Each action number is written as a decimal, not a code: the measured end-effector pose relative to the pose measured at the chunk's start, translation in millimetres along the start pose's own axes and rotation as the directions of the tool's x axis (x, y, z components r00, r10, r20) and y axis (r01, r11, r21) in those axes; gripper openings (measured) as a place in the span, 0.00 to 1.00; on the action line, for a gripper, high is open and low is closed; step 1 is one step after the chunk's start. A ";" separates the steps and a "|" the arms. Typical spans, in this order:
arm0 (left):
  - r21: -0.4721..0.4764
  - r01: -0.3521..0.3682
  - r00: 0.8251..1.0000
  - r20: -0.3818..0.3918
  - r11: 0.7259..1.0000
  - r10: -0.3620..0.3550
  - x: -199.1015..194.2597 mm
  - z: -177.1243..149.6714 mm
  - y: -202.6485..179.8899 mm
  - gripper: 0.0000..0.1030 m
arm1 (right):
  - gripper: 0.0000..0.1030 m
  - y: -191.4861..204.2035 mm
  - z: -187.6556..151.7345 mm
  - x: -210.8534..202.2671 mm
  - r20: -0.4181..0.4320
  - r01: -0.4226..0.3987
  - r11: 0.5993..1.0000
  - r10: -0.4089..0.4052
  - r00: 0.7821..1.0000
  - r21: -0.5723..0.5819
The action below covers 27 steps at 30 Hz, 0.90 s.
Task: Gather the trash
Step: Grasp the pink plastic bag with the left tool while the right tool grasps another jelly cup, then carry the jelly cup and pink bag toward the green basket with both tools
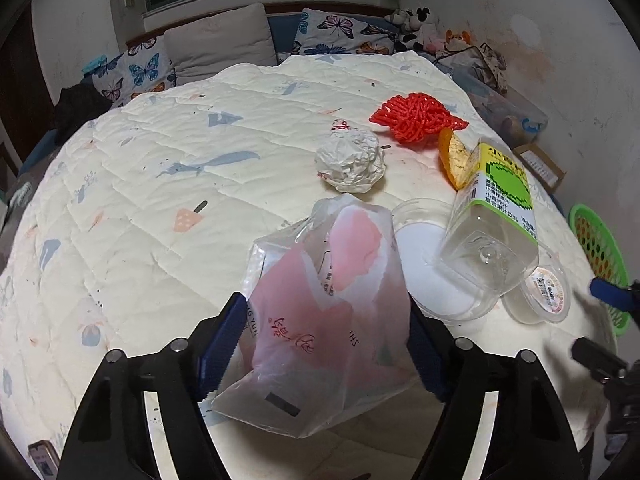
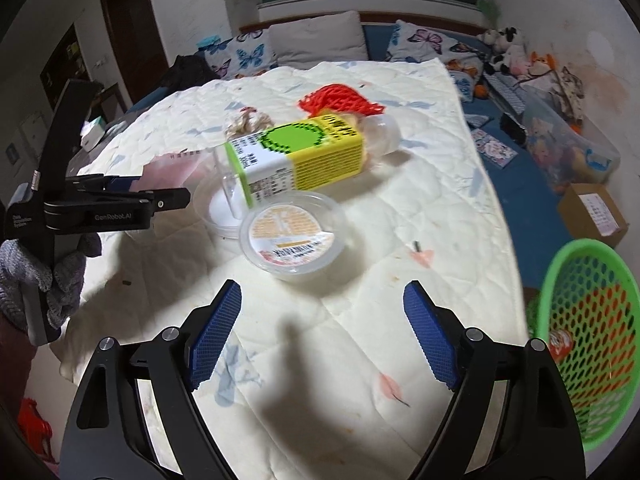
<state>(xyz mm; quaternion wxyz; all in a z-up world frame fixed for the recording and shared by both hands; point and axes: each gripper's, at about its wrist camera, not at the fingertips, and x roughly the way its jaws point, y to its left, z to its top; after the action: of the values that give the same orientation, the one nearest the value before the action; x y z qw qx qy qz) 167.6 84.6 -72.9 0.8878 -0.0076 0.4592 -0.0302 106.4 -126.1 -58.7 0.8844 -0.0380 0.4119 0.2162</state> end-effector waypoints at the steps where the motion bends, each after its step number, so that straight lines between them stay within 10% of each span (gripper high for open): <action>1: -0.007 0.005 1.000 0.001 1.000 -0.005 -0.5 0.1 1.6 0.65 | 0.81 1.9 1.4 4.0 -0.004 -0.004 1.000 0.004 1.000 -0.005; 13: -0.034 0.057 0.998 0.037 0.998 -0.056 -10.7 -0.8 10.7 0.32 | 0.80 7.8 14.9 39.4 -0.044 -0.010 1.000 0.009 0.999 -0.015; 27: -0.031 0.064 0.994 0.086 0.997 -0.061 -30.7 -1.5 10.5 0.19 | 0.60 8.8 20.8 39.6 -0.027 -0.033 0.999 0.033 0.999 -0.009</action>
<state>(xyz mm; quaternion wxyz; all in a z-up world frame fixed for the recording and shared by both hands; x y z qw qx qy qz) 149.1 97.0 -49.1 0.9049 -0.0381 0.4210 -0.0499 140.0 -99.1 -73.6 0.8748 -0.0383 0.4234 0.2321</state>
